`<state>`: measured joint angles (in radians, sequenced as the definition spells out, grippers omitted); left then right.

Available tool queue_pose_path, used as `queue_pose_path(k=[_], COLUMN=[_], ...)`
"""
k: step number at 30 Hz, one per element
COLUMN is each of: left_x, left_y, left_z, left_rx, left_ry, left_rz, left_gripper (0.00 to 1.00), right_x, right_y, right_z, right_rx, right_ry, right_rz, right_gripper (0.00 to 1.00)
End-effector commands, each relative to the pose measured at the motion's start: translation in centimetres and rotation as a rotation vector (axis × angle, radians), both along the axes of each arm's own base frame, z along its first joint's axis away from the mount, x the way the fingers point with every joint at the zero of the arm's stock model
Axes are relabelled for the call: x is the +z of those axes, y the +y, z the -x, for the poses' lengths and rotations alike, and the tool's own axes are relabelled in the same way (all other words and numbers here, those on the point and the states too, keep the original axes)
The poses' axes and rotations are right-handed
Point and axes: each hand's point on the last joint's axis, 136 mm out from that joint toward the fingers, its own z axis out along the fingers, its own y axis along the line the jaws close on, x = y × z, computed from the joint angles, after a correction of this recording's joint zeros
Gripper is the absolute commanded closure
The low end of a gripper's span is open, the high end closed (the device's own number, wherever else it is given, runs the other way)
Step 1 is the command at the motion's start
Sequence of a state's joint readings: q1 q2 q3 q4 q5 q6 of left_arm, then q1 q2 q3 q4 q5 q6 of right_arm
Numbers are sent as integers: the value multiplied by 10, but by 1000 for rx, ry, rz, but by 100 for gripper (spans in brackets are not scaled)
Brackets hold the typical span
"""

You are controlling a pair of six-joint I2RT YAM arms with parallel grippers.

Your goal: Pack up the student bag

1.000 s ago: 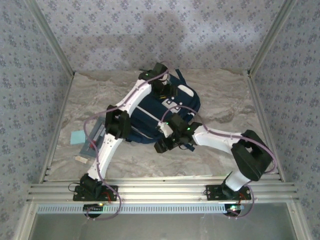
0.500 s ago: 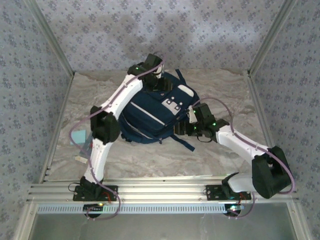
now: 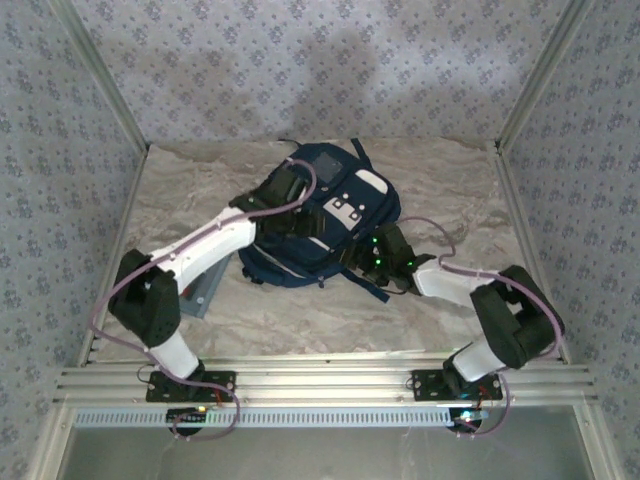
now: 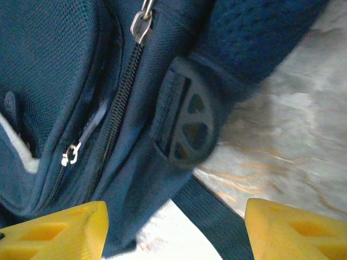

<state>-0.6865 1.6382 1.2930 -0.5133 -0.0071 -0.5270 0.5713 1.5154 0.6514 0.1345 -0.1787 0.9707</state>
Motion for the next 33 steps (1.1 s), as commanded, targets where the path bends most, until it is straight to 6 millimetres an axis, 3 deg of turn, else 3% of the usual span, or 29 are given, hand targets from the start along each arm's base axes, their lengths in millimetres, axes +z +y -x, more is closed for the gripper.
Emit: queue_pose_path(k=[1, 4, 6, 9, 11, 15, 20, 26, 33], left_x=[12, 3, -5, -16, -22, -27, -16, -24, -44], left_y=[-10, -10, -12, -11, -8, -1, 9, 0, -8], left_z=[11, 28, 41, 57, 65, 77, 80, 83, 81], left_rx=[41, 36, 13, -17, -21, -19, 2, -27, -14], left_ry=[-106, -117, -113, -97, -84, -67, -89, -55, -3], left_rz=[87, 91, 78, 38, 19, 15, 12, 28, 14], left_gripper=[34, 34, 34, 35, 34, 35, 34, 34, 36], right_x=[12, 8, 3, 4, 10, 37, 64, 71, 82], right_y=[18, 31, 36, 39, 43, 57, 55, 55, 70], right_z=[-23, -31, -34, -38, -41, -50, -62, -71, -76], right_rx=[-70, -65, -68, -98, -101, -72, -104, -125, -120], right_ry=[-85, -83, -61, -55, -53, -92, -133, -121, -131], right_rz=[-100, -127, -140, -182, -208, -254, -268, -280, -324], right_gripper=[31, 33, 41, 72, 99, 100, 100, 100, 100])
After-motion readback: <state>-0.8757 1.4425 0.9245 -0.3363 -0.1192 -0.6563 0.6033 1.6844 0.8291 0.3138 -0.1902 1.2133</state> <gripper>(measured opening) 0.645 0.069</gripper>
